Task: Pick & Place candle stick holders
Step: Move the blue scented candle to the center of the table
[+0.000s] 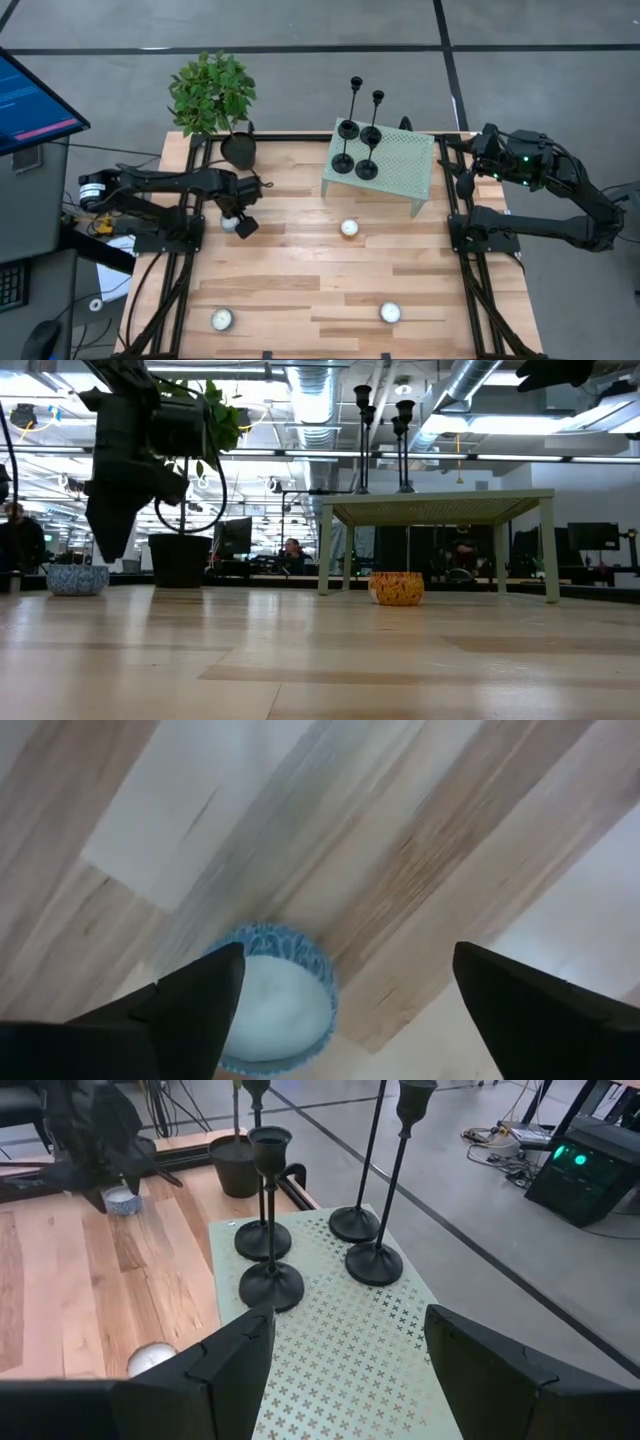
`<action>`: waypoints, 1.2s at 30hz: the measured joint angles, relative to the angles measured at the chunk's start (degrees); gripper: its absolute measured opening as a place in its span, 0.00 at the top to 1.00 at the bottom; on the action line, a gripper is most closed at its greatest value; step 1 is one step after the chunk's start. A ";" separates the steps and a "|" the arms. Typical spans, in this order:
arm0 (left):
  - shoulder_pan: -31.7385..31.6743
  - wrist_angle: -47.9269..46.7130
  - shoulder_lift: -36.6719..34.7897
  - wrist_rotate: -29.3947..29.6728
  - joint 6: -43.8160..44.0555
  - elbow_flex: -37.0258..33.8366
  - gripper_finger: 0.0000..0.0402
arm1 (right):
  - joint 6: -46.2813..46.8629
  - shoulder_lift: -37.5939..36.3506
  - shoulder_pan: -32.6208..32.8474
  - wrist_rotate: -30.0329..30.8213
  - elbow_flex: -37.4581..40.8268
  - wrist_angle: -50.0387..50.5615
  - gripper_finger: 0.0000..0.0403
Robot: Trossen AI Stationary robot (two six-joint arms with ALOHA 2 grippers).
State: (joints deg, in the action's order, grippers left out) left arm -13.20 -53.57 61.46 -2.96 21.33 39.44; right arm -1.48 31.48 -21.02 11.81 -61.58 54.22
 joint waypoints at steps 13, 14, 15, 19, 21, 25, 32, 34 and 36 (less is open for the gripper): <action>-2.44 -8.80 2.95 6.25 -1.40 8.81 0.04 | 0.50 0.00 0.00 0.00 0.00 -0.73 0.38; -2.44 -10.26 2.73 6.27 -1.75 8.61 0.03 | 0.88 0.00 0.00 0.01 0.00 -0.70 0.38; -2.44 -11.66 2.66 6.33 -1.80 8.35 0.03 | 0.95 0.00 0.02 0.00 0.00 -0.68 0.38; -2.06 -11.53 2.68 4.33 -1.96 6.59 0.02 | 1.53 0.00 0.00 0.00 0.00 -0.64 0.38; -1.80 -11.60 2.68 4.21 -2.90 5.26 0.02 | 1.53 0.00 0.01 0.00 0.00 -0.61 0.38; -1.81 -11.29 2.68 4.20 -3.39 2.60 0.03 | 1.53 0.00 0.01 0.00 0.00 -0.59 0.38; -1.80 -9.58 2.66 0.63 -4.74 -0.51 0.03 | 2.26 0.00 0.01 0.00 0.00 -0.58 0.38; -1.80 -9.22 2.66 -0.09 -4.68 -0.51 0.03 | 2.49 0.00 0.00 0.02 0.00 -0.57 0.38; -1.81 -9.19 2.66 -0.07 -5.06 -0.51 0.02 | 2.47 0.00 0.00 0.09 0.00 -0.55 0.38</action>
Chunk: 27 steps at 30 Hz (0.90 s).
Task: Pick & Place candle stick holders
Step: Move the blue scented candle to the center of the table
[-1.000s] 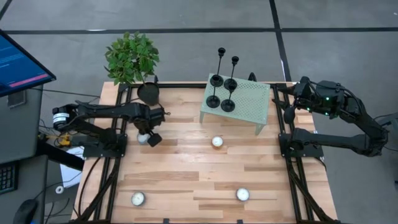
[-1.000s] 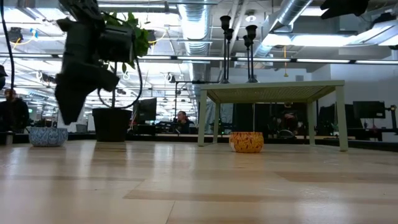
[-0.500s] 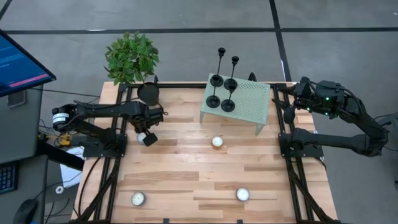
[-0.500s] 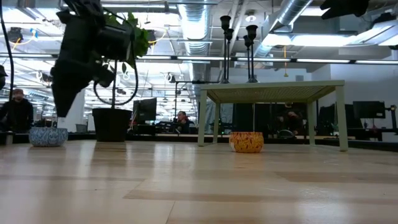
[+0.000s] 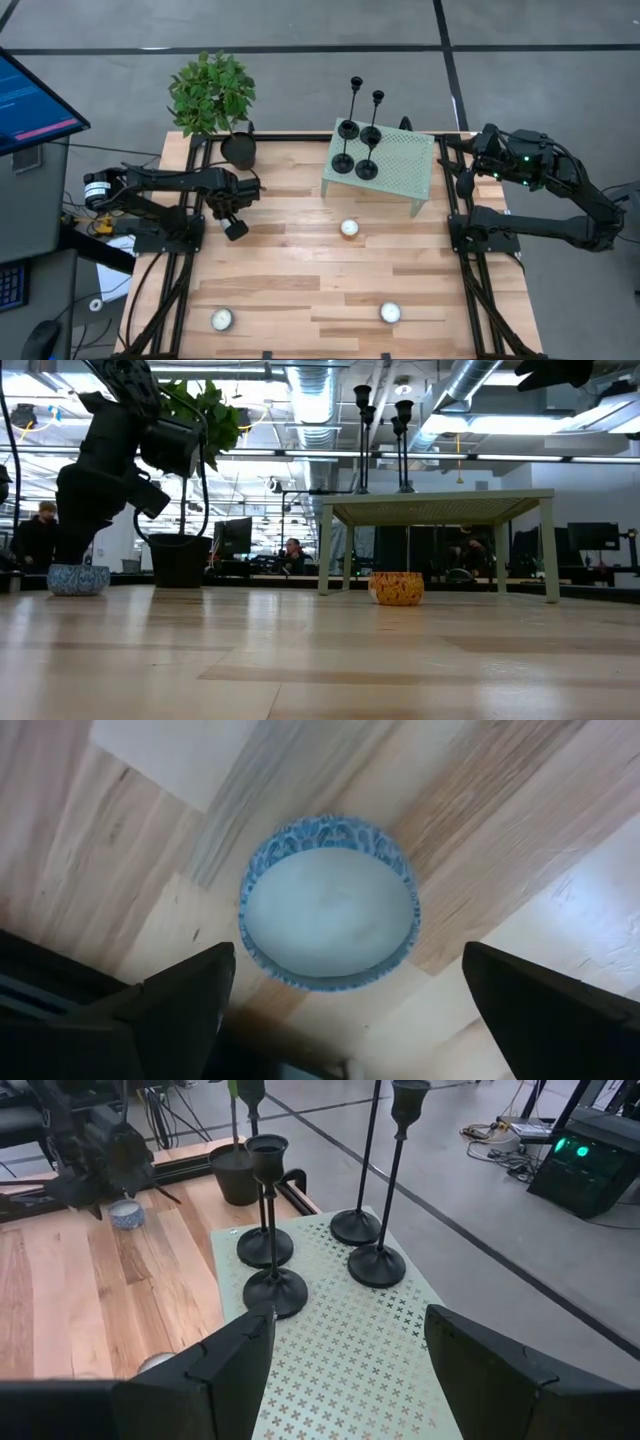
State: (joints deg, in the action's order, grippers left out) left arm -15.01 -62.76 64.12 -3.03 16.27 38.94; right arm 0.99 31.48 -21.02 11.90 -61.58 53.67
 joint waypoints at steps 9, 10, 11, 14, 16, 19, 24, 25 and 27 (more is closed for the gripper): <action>-0.01 5.16 0.00 -0.01 0.47 0.00 0.04 | -0.02 0.00 0.00 0.03 0.00 0.11 0.38; -0.01 6.19 0.01 -0.01 0.50 -0.14 0.04 | -0.02 0.00 0.00 0.05 0.00 0.09 0.38; -0.01 6.77 0.17 0.12 0.48 -0.42 0.05 | 0.00 0.00 0.00 0.05 0.00 0.11 0.38; -0.01 6.16 0.61 0.38 1.89 -1.66 0.05 | 0.00 0.00 0.00 0.02 0.00 0.20 0.38; -0.01 7.29 0.55 -0.79 2.40 -1.90 0.05 | 0.00 0.00 0.00 0.02 0.00 0.53 0.38; -0.01 7.30 0.57 -0.94 3.14 -2.18 0.05 | 0.00 0.00 0.00 0.04 0.00 0.71 0.38; 0.06 7.92 0.57 -0.13 4.09 -2.21 0.05 | -0.02 0.00 0.00 0.02 0.00 1.59 0.38; 0.18 7.80 0.57 -0.22 4.91 -2.21 0.05 | -0.02 0.00 0.00 0.02 0.00 1.71 0.38; 0.54 8.04 0.57 -0.21 5.52 -2.22 0.05 | -0.02 0.00 0.00 0.03 0.00 1.77 0.38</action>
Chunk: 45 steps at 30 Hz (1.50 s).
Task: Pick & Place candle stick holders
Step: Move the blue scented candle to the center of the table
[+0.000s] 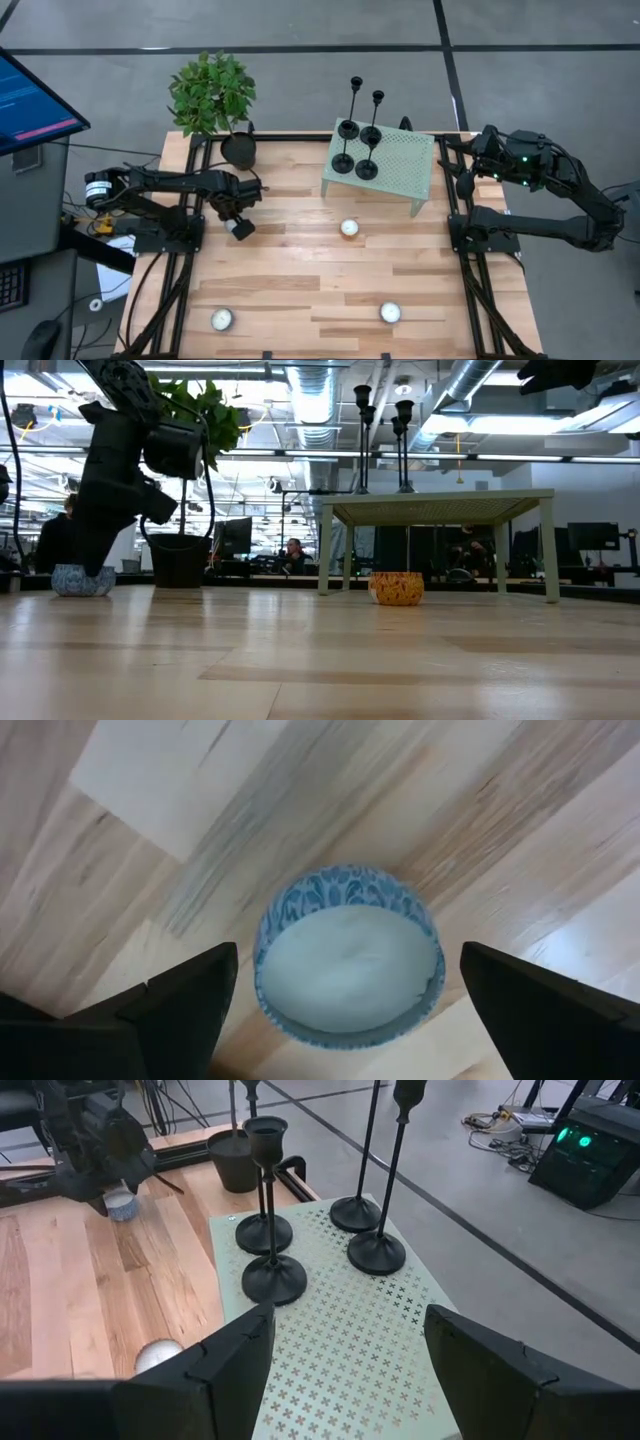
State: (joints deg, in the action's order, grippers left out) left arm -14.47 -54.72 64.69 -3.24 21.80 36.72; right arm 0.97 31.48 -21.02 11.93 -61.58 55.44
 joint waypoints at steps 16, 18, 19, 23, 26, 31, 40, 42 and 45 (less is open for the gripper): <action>2.33 4.65 -0.02 -1.15 4.22 -3.72 0.05 | -1.37 -0.01 0.00 0.08 0.00 -0.17 0.38; 2.34 4.52 -0.02 -1.03 4.18 -3.72 0.05 | -1.33 0.00 0.00 0.08 0.00 -0.17 0.38; 2.37 4.46 -0.02 -1.01 4.16 -3.72 0.05 | -1.10 0.00 0.00 0.08 0.00 -0.17 0.38; 2.35 4.22 -0.02 -0.86 4.07 -3.72 0.07 | -1.07 -0.01 0.00 0.08 0.00 -0.17 0.38; 2.35 4.20 -0.02 -0.74 4.09 -3.72 0.13 | -1.05 -0.01 0.00 0.08 0.00 -0.17 0.38; 2.33 4.20 -0.02 0.40 4.03 -3.72 0.23 | -1.17 -0.01 0.00 0.08 0.00 -0.17 0.38; 2.35 4.37 -0.04 0.57 5.50 -3.72 0.25 | -1.55 -0.02 0.00 0.11 0.00 -0.17 0.38; 2.33 4.60 -0.04 0.54 6.12 -3.72 0.25 | -1.55 -0.01 0.00 0.13 0.00 -0.17 0.38; 2.35 4.70 -0.04 0.21 6.83 -3.72 0.26 | -2.99 0.00 0.00 0.21 0.00 -0.22 0.38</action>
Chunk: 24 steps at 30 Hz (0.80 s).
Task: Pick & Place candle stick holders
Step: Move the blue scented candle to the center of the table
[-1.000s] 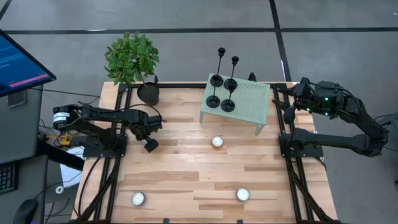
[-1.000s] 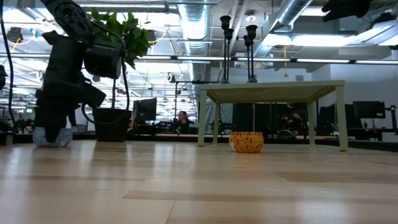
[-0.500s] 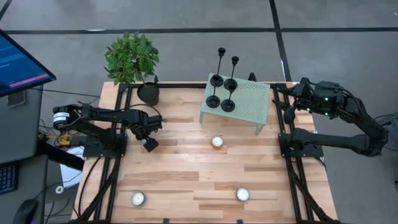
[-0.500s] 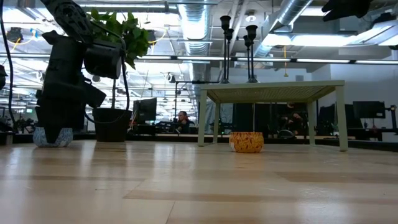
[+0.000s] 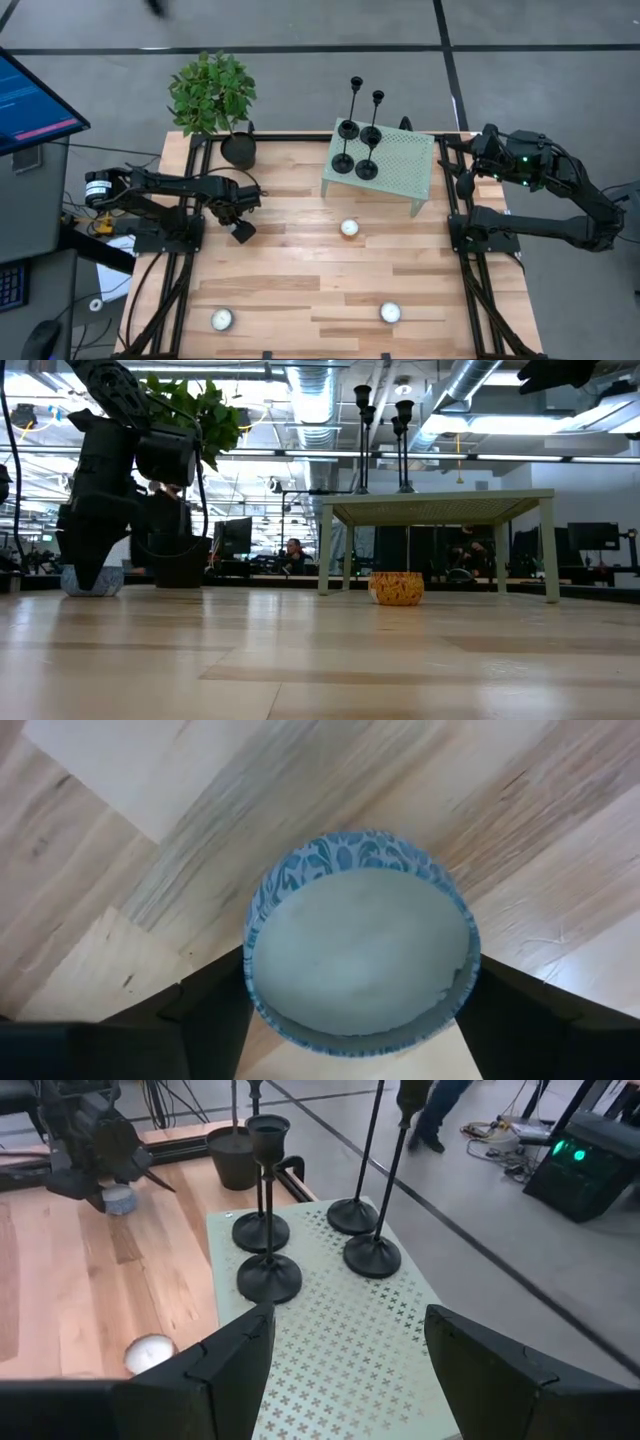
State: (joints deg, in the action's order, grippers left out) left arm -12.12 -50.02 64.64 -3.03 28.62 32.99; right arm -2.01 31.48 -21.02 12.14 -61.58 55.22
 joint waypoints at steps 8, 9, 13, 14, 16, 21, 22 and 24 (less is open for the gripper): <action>0.00 1.57 0.02 -0.09 2.37 0.00 0.29 | -0.97 -0.01 0.00 1.43 0.00 -1.47 0.38; 0.02 1.80 0.02 -0.09 2.61 0.00 0.30 | -0.97 -0.01 0.00 1.43 0.00 -1.46 0.38; 0.00 1.99 0.02 0.21 2.25 0.00 0.33 | -0.97 -0.01 0.00 1.38 0.00 -1.45 0.38; -0.03 2.10 0.02 0.29 1.87 0.00 0.34 | -0.97 0.00 0.00 1.38 0.00 -1.47 0.38; -0.29 2.84 0.02 0.31 1.83 0.00 0.33 | -0.99 0.00 0.00 1.36 0.00 -1.47 0.38; -0.79 4.84 0.02 0.42 1.81 0.02 0.27 | -1.12 0.00 0.00 1.29 0.00 -1.46 0.38; -0.83 5.12 0.02 0.43 1.83 0.02 0.25 | -1.12 -0.01 0.00 1.25 0.00 -1.46 0.38; -0.83 5.67 0.02 0.61 1.97 0.02 0.22 | -1.11 0.00 0.00 0.96 0.00 -1.46 0.38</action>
State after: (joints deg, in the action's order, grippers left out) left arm -12.95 -44.35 64.66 -2.42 30.60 33.01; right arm -3.13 31.48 -21.02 13.10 -61.58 53.77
